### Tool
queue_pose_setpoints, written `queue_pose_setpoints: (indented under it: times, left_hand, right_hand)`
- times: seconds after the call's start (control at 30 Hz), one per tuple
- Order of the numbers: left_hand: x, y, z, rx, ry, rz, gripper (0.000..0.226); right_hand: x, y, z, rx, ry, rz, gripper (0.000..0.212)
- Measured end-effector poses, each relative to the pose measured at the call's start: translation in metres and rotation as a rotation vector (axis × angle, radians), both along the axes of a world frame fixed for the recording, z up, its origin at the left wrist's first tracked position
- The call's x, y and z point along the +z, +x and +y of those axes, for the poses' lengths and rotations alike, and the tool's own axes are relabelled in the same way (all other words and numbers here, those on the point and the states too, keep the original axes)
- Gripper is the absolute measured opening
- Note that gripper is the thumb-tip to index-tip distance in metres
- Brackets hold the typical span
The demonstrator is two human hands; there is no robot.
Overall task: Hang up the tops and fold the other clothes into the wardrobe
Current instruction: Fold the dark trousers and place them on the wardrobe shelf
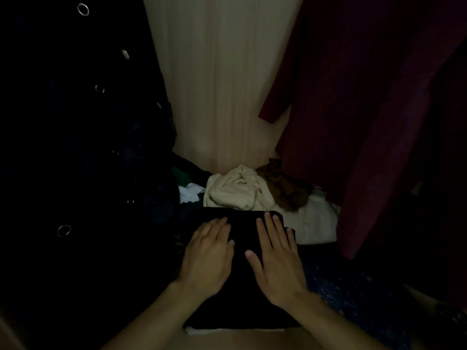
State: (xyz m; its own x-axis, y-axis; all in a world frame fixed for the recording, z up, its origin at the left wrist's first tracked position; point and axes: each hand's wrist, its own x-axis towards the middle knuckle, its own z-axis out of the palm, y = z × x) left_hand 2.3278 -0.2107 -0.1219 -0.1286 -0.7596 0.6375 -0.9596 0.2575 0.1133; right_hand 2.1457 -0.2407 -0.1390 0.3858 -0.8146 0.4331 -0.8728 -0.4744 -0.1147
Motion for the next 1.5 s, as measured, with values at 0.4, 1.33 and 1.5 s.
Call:
queue_pose_setpoints:
  times: [0.4, 1.33, 1.5]
  left_hand:
    - [-0.041, 0.007, -0.03, 0.039, 0.216, -0.073, 0.073]
    - [-0.025, -0.005, 0.012, 0.223, 0.382, -0.183, 0.073]
    - [-0.007, 0.012, 0.049, 0.154, 0.44, -0.031, 0.072]
  right_hand:
    - [-0.033, 0.011, -0.038, 0.015, -0.053, -0.063, 0.07]
    - [0.008, -0.004, -0.016, 0.065, 0.211, 0.074, 0.069]
    - [0.024, -0.006, 0.013, 0.045, 0.219, 0.074, 0.073]
